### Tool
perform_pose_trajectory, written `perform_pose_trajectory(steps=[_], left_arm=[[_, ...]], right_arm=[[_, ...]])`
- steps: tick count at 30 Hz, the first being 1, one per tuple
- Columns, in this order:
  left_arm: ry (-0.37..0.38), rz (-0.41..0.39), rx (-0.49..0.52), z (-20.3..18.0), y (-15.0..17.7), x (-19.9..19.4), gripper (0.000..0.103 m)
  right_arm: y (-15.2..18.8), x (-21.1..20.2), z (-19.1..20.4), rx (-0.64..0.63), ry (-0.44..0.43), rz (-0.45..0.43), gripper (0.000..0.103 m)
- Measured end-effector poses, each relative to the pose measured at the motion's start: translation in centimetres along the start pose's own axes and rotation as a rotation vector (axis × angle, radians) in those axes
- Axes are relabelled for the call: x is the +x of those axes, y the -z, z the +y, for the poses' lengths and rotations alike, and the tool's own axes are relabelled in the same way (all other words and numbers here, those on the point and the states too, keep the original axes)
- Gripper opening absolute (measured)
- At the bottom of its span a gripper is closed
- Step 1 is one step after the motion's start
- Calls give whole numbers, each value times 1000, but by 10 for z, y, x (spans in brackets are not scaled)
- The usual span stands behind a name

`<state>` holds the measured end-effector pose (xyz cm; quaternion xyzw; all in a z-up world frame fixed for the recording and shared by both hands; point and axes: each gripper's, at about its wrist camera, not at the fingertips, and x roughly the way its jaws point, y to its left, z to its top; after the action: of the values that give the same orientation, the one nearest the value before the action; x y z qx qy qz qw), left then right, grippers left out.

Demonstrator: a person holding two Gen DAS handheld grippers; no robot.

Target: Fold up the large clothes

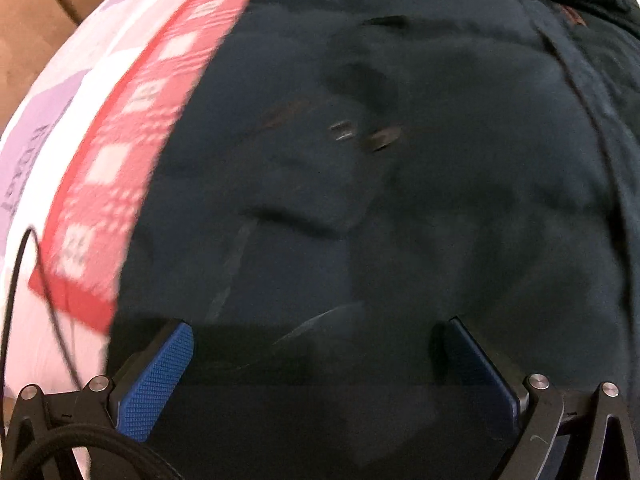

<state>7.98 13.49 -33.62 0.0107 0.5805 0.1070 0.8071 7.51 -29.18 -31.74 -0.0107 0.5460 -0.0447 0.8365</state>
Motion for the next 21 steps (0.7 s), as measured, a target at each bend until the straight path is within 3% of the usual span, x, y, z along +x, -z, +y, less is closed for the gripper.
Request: perform_pose_trajectory(steps=[5, 11, 15, 21], left_arm=[[-33, -28, -19, 45, 24, -7, 103], [-34, -15, -157, 106, 46, -10, 103], [-48, -3, -193, 131, 59, -8, 103], [-37, -58, -136, 136, 69, -24, 103]], right_arm=[[30, -27, -12, 68, 47, -15, 87], [56, -52, 16, 55, 15, -32, 87], [71, -60, 33, 34, 10, -30, 87], [84, -66, 36, 48, 13, -20, 87]])
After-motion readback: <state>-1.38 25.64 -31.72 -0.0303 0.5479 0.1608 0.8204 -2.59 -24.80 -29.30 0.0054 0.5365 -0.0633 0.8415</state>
